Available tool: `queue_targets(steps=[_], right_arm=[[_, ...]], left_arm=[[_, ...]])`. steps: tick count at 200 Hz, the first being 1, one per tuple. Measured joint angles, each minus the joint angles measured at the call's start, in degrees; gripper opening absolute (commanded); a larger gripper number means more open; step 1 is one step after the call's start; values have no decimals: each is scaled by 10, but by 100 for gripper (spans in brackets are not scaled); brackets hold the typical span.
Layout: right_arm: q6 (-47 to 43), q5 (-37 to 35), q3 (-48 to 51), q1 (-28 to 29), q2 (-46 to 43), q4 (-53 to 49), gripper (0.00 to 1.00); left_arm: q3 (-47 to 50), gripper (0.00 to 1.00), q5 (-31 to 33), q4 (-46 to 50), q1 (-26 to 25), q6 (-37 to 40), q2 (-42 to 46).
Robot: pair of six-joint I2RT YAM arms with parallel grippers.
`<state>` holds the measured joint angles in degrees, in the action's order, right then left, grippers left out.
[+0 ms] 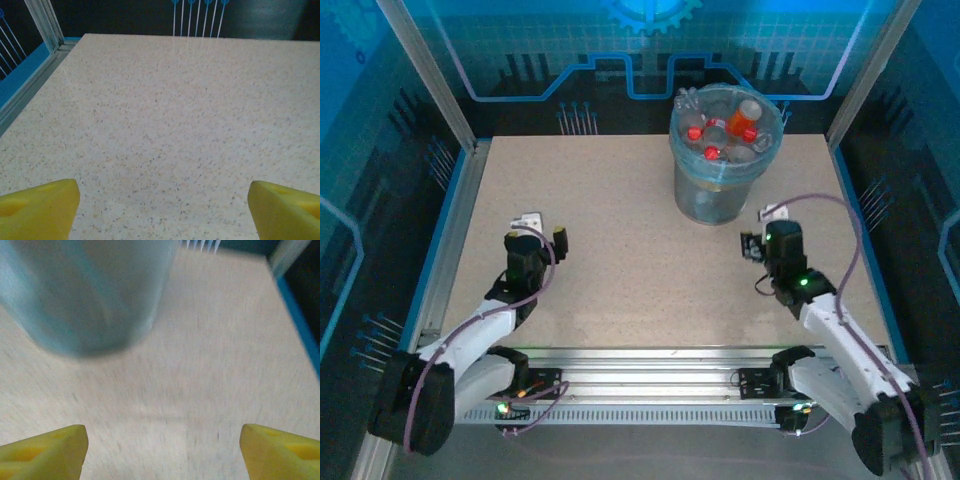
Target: Put the plastic bottles in the bin
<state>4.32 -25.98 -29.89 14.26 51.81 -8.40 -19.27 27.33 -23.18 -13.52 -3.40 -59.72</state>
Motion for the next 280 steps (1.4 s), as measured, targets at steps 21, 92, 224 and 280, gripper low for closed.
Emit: queue_targets(steps=[21, 92, 224, 280], right_arm=[[0, 23, 101, -30, 35, 118, 81], [49, 131, 177, -131, 155, 462, 82], [5, 183, 117, -120, 340, 585, 100], [-3, 129, 70, -98, 342, 557, 100]], left_arm=[[17, 92, -2, -84, 6, 21, -65], [23, 95, -103, -328, 89, 61, -295], [-7, 99, -133, -324, 111, 33, -298], [-8, 99, -134, -322, 111, 33, -298]])
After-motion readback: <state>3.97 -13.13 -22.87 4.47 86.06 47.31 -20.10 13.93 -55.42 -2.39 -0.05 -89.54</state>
